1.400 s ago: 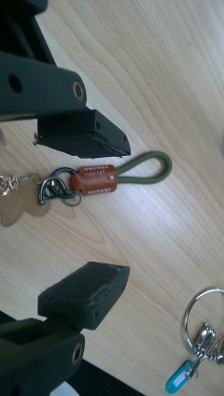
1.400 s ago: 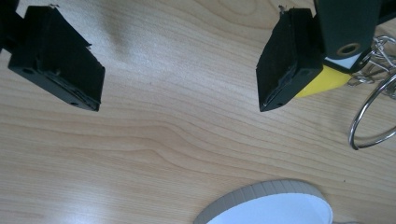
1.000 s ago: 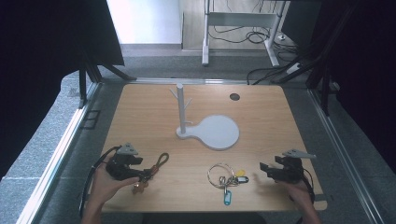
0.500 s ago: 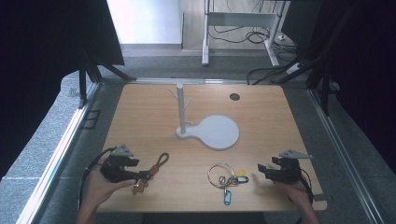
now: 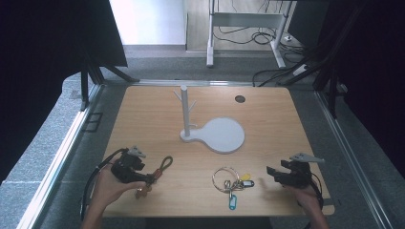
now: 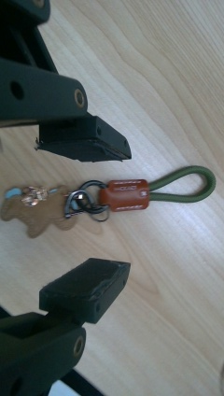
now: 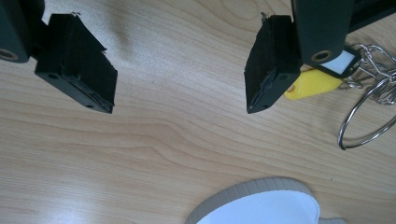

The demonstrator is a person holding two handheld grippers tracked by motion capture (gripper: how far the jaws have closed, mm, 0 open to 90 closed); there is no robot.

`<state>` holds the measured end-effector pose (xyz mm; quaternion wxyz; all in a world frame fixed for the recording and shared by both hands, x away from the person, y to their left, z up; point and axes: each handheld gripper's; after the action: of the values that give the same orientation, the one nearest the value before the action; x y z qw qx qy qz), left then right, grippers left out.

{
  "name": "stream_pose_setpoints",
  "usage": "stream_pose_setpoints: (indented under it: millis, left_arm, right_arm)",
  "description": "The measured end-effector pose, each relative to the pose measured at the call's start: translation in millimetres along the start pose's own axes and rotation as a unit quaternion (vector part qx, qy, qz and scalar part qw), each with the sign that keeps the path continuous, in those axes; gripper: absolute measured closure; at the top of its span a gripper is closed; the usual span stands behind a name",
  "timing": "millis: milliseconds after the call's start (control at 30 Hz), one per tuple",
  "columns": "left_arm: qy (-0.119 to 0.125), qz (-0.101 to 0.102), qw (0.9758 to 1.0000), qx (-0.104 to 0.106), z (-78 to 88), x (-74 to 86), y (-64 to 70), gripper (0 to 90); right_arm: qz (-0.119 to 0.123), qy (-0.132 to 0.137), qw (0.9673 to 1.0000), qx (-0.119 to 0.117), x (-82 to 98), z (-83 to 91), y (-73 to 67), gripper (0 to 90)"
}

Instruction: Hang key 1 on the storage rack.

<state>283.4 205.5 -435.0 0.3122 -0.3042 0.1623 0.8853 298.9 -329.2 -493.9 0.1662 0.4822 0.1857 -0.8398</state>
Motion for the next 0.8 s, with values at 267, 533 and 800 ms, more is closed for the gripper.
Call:
stream_pose_setpoints:
  millis: [267, 533, 800]
  left_arm:
    - [-0.042, 0.009, 0.9990, -0.012, -23.5, -5.3, -2.9, 42.1]
    - [-0.067, 0.024, 0.9974, -0.012, -37.4, -11.7, -5.3, 43.3]
    - [-0.095, 0.023, 0.9952, -0.006, -51.9, -14.0, -7.4, 44.8]
  right_arm:
    - [0.004, -0.006, 1.0000, 0.003, 3.2, -0.1, -3.6, 25.5]
    - [0.008, -0.009, 0.9999, -0.003, 4.2, -1.5, -4.8, 25.2]
    - [0.006, -0.005, 1.0000, -0.002, 2.8, 0.8, -5.7, 25.2]
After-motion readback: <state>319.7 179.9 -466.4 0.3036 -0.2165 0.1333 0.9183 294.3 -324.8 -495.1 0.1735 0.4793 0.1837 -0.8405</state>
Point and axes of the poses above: each handheld gripper's, and its own axes: z roughly backward along the jaws, x roughly out of its underside, y roughly to its right, and after that the axes turned 12 degrees about y, right-handed
